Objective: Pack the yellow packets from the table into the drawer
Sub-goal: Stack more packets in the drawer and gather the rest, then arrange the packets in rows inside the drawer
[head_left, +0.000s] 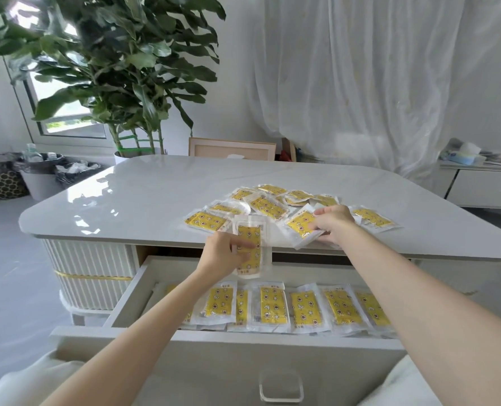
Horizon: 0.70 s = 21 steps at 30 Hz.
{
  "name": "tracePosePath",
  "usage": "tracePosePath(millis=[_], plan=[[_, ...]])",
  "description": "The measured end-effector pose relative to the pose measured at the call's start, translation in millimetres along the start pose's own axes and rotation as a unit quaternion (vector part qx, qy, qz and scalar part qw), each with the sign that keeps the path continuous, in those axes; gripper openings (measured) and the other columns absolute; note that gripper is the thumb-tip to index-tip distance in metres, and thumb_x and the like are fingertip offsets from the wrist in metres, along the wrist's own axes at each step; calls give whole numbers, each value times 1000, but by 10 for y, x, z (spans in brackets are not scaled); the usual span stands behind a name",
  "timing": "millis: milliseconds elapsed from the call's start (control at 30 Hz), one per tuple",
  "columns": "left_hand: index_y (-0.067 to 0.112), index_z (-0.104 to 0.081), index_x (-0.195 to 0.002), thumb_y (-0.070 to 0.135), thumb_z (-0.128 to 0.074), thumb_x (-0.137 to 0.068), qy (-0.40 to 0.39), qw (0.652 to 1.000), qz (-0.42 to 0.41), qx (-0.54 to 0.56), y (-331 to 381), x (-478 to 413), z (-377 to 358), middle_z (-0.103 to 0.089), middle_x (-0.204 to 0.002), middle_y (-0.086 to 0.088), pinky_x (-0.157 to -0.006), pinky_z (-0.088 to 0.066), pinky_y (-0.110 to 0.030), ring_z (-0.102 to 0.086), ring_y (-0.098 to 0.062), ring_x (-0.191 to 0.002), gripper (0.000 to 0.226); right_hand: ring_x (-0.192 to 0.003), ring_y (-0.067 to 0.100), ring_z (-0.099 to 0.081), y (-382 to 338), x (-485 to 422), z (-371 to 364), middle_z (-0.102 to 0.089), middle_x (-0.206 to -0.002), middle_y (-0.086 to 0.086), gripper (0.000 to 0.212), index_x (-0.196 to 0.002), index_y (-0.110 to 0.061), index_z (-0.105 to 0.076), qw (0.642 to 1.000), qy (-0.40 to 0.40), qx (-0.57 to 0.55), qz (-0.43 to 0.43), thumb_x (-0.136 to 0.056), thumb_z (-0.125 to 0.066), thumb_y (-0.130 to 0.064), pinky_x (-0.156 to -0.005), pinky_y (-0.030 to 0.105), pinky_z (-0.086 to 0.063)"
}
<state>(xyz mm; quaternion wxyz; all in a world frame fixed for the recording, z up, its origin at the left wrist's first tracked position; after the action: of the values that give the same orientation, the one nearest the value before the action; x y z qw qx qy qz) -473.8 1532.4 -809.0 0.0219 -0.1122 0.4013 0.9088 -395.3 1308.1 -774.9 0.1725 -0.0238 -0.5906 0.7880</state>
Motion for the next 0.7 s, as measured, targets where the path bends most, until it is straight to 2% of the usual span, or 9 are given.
tracePosePath(millis=[100,133,233,333,467,533,600,633,700], plan=[[26,-74,-101,14,-72,-81,-3,1000,8,29,-23,49,50,-70,-105,7,-56,-37,0,-52,2,-67,23,-109,30,-62,-97,95,-18,-57,-123,16,34,-76,-14,-52,999,-3,-26,30,-80,-58,19,-67,38,-55],[27,-75,-100,15,-72,-81,-5,999,10,43,-28,60,88,-71,-104,6,-60,-38,-2,-53,2,-69,22,-110,30,-61,-134,134,-28,-55,-125,15,32,-83,-13,-52,998,-6,-36,41,-80,-57,19,-63,36,-55],[29,-74,-96,14,-72,-81,-14,997,8,75,-16,111,255,-66,-104,13,-84,-39,-15,-57,-2,-98,21,-108,28,-62,-224,259,-106,-53,-125,12,39,-103,-15,-46,995,-47,-67,61,-83,-59,15,-47,29,-53],[28,-71,-92,10,-70,-82,-24,998,14,54,-55,171,447,-63,-103,11,-92,-39,-21,-55,-7,-103,21,-98,28,-65,-271,406,-220,-53,-122,13,41,-109,-13,-41,985,-129,-98,53,-84,-61,12,-52,31,-55],[18,-71,-96,4,-67,-83,-62,996,58,6,-263,274,667,-59,-106,1,-80,-44,-20,-55,-10,-92,19,-88,24,-67,-206,540,-398,-63,-117,13,56,-126,-11,-43,969,-233,-74,42,-81,-70,6,-70,38,-58],[23,-71,-89,6,-68,-82,-90,993,73,-20,-399,321,758,-60,-104,-2,-75,-45,-19,-55,-12,-88,18,-87,20,-68,-167,557,-470,-67,-111,13,51,-119,-13,-48,963,-265,-17,53,-78,-75,-1,-72,36,-59],[27,-70,-82,7,-69,-81,-120,986,99,-54,-554,365,819,-59,-94,-3,-68,-43,-17,-53,-14,-81,20,-81,16,-67,-126,601,-533,-71,-101,9,37,-105,-12,-57,953,-296,41,60,-76,-78,-8,-75,32,-58],[26,-70,-83,6,-68,-81,-137,981,116,-72,-630,384,828,-57,-89,-2,-64,-42,-15,-51,-14,-76,21,-77,13,-67,-100,628,-565,-72,-98,7,34,-102,-11,-59,947,-310,61,58,-75,-79,-10,-73,29,-58],[22,-71,-92,3,-64,-82,-168,967,151,-117,-760,409,810,-55,-83,1,-55,-39,-11,-49,-11,-67,23,-71,9,-66,-30,682,-634,-72,-95,4,38,-108,-10,-60,937,-332,99,52,-75,-80,-14,-58,22,-56]])
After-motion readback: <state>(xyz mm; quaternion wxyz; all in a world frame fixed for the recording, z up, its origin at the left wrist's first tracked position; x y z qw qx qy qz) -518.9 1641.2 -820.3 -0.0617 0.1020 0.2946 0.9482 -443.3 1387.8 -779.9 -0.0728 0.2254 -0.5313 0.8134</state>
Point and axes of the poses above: each hand's wrist, its own x-axis away from the middle knuckle, its own z-axis out of the back of the hand, y = z × x, the point moved 5 cm from there along -x, towards the middle knuckle
